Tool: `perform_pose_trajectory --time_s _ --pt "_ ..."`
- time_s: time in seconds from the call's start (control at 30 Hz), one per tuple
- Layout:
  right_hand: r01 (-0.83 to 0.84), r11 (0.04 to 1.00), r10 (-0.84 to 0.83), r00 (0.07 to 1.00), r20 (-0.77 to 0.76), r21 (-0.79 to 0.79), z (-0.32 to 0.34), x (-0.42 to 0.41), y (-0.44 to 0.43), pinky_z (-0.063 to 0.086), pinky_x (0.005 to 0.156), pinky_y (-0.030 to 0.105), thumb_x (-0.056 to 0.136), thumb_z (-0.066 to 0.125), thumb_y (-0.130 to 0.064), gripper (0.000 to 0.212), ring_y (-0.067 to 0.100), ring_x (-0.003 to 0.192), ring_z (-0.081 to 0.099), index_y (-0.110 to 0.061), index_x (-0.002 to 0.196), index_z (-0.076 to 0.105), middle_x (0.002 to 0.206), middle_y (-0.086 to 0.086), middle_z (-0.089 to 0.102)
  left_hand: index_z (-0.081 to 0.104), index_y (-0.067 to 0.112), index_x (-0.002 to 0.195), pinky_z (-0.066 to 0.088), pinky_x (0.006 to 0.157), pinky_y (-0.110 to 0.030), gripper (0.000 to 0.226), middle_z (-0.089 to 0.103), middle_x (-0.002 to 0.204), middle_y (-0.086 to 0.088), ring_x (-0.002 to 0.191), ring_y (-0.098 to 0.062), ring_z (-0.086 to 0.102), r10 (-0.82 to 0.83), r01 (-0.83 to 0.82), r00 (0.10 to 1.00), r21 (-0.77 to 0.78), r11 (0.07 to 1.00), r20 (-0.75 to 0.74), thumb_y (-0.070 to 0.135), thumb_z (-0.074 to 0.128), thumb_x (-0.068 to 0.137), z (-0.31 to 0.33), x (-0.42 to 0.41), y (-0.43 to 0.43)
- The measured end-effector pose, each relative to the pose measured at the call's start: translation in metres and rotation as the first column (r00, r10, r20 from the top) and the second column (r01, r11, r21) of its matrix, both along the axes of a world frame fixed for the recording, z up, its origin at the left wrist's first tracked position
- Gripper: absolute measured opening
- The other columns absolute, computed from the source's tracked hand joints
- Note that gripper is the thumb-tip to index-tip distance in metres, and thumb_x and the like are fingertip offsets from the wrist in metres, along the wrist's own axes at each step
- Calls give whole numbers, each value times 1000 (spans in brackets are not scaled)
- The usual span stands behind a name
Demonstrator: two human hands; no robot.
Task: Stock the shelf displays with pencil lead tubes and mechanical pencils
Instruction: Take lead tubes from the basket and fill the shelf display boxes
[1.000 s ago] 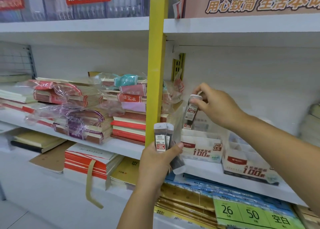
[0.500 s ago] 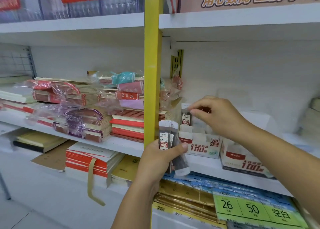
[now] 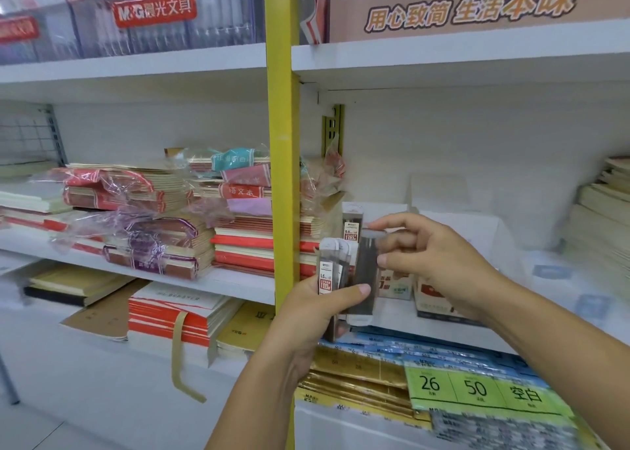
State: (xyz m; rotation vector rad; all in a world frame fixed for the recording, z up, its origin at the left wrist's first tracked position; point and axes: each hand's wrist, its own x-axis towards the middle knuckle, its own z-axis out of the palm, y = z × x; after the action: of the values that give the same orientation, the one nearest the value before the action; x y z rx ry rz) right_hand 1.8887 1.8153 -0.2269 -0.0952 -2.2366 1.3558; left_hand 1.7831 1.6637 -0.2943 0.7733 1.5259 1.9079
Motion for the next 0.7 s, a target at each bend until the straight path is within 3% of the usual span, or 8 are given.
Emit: perform_pose_trajectory --time_s 0.1,0.17,0.27,0.37,0.47,0.6,0.7 --pt "-4 999 5 1000 -24 36 3 2 1 56 76 26 88 63 1 44 14 84 67 -37 110 66 93 1 73 74 21 111 44 48 -17 40 78 108 -2 92 -16 74 -69 69 997 -15 998 21 37 85 76 -2 -1 -4" --pt "15 998 -13 999 -37 54 6 3 1 55 73 27 90 61 1 41 16 80 67 -34 111 65 97 -1 73 68 19 118 44 48 -15 42 77 113 2 102 -20 75 -98 99 994 -21 995 42 37 81 81 -3 -3 -6" --pt "-18 1000 18 1000 -14 -5 6 3 0 55 64 26 90 59 2 28 19 72 69 -19 108 61 96 4 72 70 23 102 44 47 -17 35 78 105 5 95 -19 76 -96 96 995 -1 995 37 40 84 74 -5 -8 -7" --pt "-29 997 31 999 23 -73 0 2 1 58 73 27 89 66 -12 14 23 80 72 -6 100 61 93 7 73 73 30 80 44 48 -20 33 75 83 4 79 -11 73 5 -6 1000 43 999 13 43 89 54 -8 -15 -7" --pt "27 998 -25 999 39 -60 -9 4 -1 58 74 24 88 67 -13 11 22 83 73 -12 99 67 96 5 74 74 27 91 44 49 -19 25 76 89 4 77 -9 71 86 -98 992 149 984 89 20 87 71 -10 -20 -6" --pt "69 998 -67 991 112 -7 -23 6 -6 56 90 40 84 71 -4 38 23 94 70 -33 109 65 108 -3 72 72 26 101 43 50 -20 32 78 96 2 74 -10 68 180 -212 972 244 946 149 1 76 82 -8 -22 -6" --pt "61 998 -56 989 136 -30 -28 6 -9 56 91 38 80 74 2 51 12 100 69 -35 114 63 108 -15 70 70 25 105 43 49 -18 32 78 92 3 67 -8 66 234 -262 963 265 928 132 1 74 85 -7 -21 -8"
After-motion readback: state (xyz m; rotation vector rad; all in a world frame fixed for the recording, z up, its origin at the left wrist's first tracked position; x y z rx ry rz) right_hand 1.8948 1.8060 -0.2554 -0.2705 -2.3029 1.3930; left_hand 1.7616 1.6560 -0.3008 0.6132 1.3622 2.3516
